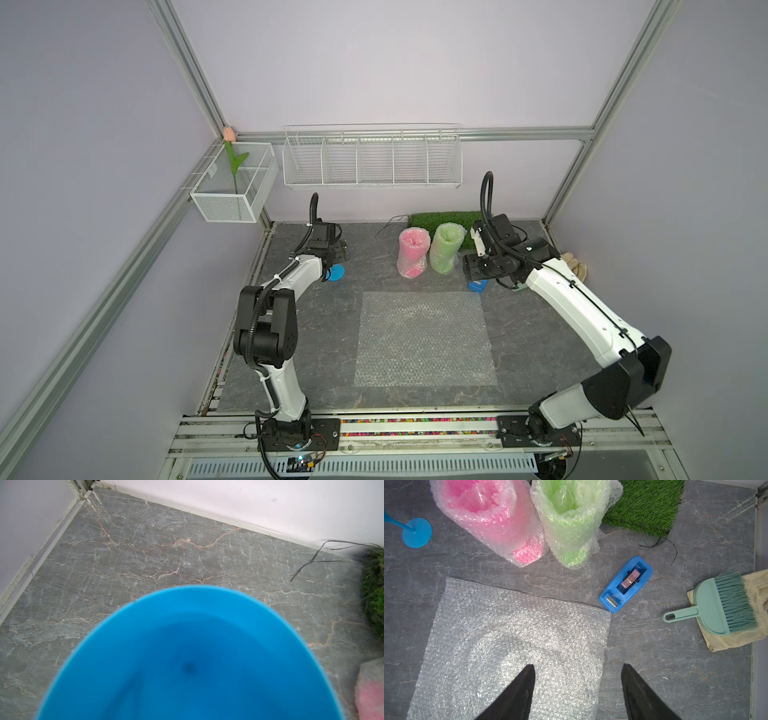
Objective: Wrap wine glasses in bubble wrap
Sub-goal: Pick up the wine glass at the center of the board.
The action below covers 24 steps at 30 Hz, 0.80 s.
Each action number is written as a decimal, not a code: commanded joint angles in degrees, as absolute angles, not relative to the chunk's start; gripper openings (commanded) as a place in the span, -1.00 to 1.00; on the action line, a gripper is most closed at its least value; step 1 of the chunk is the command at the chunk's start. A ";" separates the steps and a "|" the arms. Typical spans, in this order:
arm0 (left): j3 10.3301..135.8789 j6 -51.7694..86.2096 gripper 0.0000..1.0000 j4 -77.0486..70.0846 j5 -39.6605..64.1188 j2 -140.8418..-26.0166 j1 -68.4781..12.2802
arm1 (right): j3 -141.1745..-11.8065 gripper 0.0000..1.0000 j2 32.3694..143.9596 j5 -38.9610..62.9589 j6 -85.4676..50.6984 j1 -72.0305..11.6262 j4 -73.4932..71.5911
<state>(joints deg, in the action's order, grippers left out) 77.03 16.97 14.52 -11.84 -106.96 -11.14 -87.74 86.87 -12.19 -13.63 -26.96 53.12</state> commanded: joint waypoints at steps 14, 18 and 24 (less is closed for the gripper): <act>79.89 11.38 0.50 21.37 -6.35 -103.80 -10.80 | -88.40 0.39 85.43 -12.07 -12.66 -26.50 54.41; 81.63 10.78 0.41 29.09 -0.46 -101.72 -10.81 | -88.18 0.39 85.59 -11.70 -12.62 -26.52 54.43; 85.98 9.98 0.31 44.87 5.22 -97.76 -11.69 | -87.66 0.40 85.87 -11.26 -12.25 -26.52 54.29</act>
<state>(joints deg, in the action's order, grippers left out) 82.63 11.44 34.26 0.78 -100.95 -11.22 -87.74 86.80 -11.97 -13.21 -26.81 53.17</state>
